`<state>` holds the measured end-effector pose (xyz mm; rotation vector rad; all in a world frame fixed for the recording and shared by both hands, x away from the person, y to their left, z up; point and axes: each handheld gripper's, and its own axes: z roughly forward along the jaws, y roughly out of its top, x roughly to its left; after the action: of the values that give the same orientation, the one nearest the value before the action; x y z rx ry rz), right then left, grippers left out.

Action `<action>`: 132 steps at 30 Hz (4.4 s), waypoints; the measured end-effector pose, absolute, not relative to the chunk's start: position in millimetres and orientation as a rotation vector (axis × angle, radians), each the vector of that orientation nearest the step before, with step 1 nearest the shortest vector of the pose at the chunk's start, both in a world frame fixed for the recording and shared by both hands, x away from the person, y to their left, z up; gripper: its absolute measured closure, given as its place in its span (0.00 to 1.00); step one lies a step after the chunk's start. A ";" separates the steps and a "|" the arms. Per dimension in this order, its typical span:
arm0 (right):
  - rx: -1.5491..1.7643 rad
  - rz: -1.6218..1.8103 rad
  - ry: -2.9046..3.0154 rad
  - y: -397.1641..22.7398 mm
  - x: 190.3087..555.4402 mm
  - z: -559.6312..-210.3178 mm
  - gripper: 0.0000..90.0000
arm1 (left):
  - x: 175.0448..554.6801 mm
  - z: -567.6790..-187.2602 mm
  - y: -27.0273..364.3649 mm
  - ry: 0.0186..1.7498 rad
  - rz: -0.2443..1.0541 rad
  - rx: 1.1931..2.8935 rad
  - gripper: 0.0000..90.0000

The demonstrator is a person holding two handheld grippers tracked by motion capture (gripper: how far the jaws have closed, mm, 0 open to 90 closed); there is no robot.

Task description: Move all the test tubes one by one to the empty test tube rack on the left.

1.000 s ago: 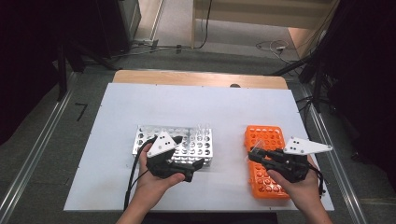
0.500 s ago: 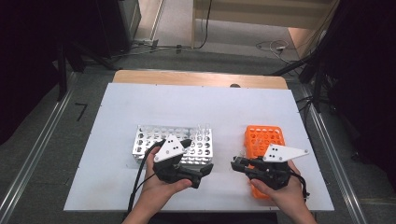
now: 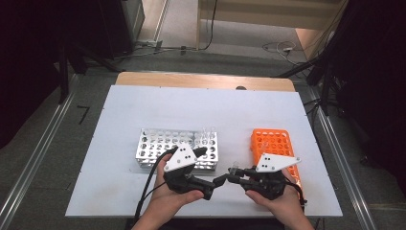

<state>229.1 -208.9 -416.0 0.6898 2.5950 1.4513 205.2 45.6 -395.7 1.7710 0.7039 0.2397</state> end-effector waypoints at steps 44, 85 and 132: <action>0.604 1.481 2.656 -192.1 222.2 -419.6 0.82 | 197.3 -400.2 23.5 0.616 0.260 1.853 0.84; 0.838 1.516 2.380 -286.2 247.6 -402.7 0.00 | 256.7 -382.1 87.7 0.814 0.472 1.701 0.85; 0.931 1.504 2.320 -315.8 258.2 -408.0 0.00 | 318.5 -431.1 74.3 0.942 0.553 1.772 0.84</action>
<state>258.2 -315.8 -408.0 0.9306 2.3200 1.5041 318.5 74.3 -431.1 1.7724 0.9420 0.5533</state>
